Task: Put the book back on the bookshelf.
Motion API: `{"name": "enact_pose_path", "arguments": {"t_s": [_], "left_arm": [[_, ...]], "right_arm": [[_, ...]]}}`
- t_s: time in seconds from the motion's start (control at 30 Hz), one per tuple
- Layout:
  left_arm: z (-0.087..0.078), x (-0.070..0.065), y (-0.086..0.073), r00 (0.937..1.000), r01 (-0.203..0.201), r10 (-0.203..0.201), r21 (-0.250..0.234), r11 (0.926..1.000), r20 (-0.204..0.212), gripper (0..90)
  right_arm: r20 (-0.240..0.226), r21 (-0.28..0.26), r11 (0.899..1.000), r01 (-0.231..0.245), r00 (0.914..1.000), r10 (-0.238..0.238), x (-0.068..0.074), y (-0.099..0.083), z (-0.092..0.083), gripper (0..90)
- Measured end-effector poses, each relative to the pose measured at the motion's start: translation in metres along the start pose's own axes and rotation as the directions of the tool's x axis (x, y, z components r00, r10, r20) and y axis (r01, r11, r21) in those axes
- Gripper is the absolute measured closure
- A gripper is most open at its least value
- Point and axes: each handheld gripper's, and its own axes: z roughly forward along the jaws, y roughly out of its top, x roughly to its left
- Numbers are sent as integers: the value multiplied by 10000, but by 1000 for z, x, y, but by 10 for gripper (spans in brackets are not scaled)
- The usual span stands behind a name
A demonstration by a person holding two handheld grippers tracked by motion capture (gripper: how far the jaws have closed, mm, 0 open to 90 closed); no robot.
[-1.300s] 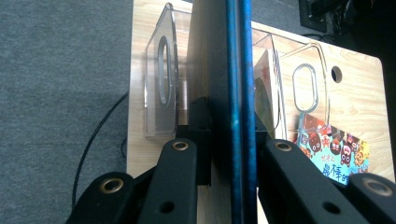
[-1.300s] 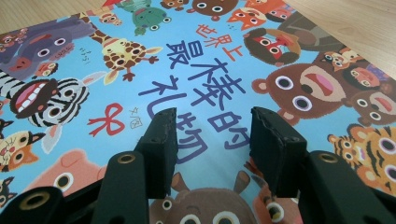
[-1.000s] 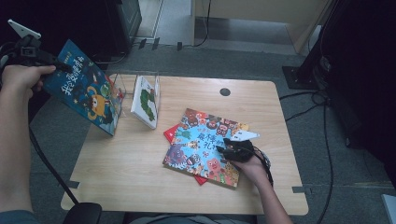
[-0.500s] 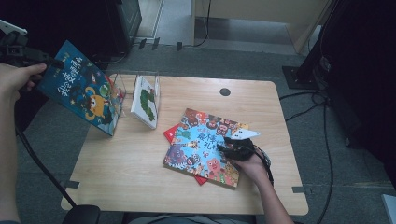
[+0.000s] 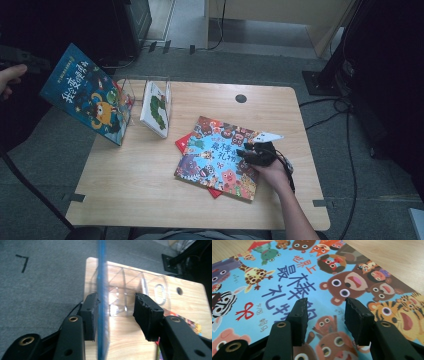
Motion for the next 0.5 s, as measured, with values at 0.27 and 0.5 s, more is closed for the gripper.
{"name": "enact_pose_path", "arguments": {"t_s": [0.27,0.5], "left_arm": [[7,-38,-25,9961,-814,802,311,9962,376,557],[37,-63,-49,9893,-1171,1097,746,9903,965,553]], "right_arm": [[68,-174,9998,-64,10000,65,-11,7,-2,532],[229,-306,9993,-225,9995,232,-28,10,-14,536]]}}
